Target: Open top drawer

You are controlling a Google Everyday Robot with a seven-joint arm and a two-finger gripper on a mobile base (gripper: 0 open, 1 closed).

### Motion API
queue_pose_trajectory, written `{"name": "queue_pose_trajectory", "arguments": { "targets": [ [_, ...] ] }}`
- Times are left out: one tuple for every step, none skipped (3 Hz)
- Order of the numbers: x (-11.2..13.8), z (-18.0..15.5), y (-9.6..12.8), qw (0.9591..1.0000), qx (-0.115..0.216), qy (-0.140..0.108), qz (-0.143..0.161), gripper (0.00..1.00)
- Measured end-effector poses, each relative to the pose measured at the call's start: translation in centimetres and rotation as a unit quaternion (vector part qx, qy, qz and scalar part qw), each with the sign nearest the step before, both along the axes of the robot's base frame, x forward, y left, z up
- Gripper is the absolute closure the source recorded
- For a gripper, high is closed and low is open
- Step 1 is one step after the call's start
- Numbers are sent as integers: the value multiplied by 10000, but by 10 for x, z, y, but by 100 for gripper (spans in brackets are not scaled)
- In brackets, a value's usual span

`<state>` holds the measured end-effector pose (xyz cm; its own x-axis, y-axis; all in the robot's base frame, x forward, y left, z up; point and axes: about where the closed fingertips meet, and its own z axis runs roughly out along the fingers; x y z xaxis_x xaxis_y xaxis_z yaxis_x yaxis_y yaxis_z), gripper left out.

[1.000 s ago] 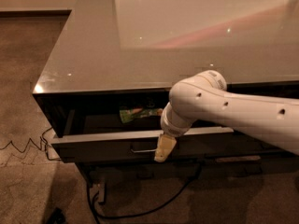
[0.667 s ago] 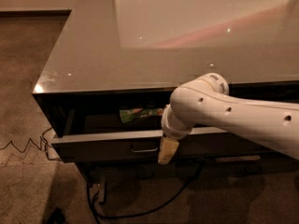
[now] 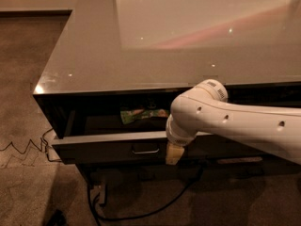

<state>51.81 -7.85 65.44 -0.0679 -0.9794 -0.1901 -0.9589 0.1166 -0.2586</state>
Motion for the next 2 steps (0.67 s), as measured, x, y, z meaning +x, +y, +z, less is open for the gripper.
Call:
{"name": "queue_pose_trajectory", "arguments": {
  "targets": [
    [-3, -14, -11, 9996, -276, 98, -65, 42],
    [-10, -21, -23, 9983, -538, 126, -193, 65]
  ]
}}
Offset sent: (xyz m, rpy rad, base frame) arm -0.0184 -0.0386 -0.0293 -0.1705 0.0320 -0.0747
